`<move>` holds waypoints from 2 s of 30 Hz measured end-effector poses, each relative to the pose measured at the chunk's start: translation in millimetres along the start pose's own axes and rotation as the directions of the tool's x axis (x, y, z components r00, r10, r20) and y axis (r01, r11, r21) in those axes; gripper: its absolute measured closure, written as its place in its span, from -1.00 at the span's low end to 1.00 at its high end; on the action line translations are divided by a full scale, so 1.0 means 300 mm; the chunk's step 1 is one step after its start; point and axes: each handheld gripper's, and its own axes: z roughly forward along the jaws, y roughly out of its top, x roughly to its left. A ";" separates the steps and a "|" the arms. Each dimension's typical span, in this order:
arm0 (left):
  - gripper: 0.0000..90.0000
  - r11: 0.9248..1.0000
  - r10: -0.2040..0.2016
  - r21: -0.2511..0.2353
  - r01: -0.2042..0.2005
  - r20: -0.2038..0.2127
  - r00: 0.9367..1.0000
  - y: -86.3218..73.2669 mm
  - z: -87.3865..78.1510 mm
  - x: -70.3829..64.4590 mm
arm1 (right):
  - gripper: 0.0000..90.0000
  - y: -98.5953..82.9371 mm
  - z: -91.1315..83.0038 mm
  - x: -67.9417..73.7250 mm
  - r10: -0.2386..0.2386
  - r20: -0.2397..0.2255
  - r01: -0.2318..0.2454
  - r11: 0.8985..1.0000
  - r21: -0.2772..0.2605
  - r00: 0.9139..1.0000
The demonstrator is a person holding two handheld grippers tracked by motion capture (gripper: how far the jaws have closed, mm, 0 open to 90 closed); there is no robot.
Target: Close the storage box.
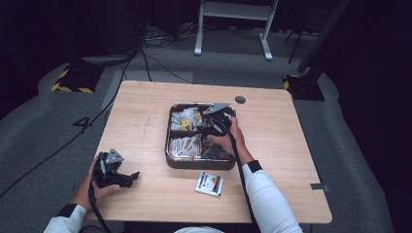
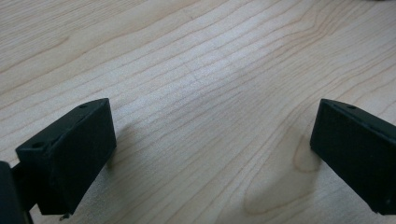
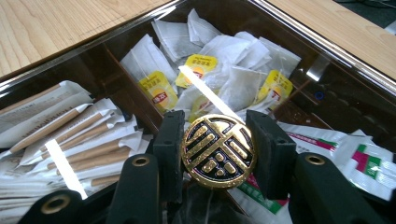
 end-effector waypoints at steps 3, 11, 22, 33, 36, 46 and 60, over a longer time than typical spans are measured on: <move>-0.99 1.000 0.000 0.000 0.000 0.000 1.000 0.000 0.000 0.000 | 0.33 0.004 0.008 0.008 -0.006 0.002 0.006 1.000 0.005 1.000; -0.99 1.000 0.001 0.000 -0.001 0.000 1.000 0.000 0.000 0.000 | 0.33 0.001 0.010 0.000 0.002 -0.009 -0.002 1.000 0.003 1.000; -0.99 1.000 0.000 0.000 0.000 0.000 1.000 0.000 0.000 0.000 | 0.32 -0.006 0.010 0.005 0.002 -0.022 -0.002 1.000 0.016 1.000; -0.99 1.000 0.001 -0.001 -0.001 0.000 1.000 0.000 0.000 0.000 | 0.31 -0.011 0.011 0.001 0.005 -0.031 -0.005 1.000 0.003 1.000; -0.99 1.000 0.000 0.000 0.000 0.000 1.000 0.000 0.000 0.000 | 0.25 -0.015 0.007 -0.001 0.007 -0.041 -0.007 1.000 -0.010 0.999; -0.99 1.000 0.000 0.000 0.000 0.000 1.000 0.000 0.000 0.000 | 0.02 -0.029 -0.036 -0.016 0.003 -0.034 -0.004 0.999 -0.035 0.999; -0.99 1.000 0.000 0.000 0.000 0.000 1.000 0.000 0.000 0.000 | -0.36 -0.043 -0.070 -0.014 -0.046 -0.032 0.045 0.998 -0.033 0.998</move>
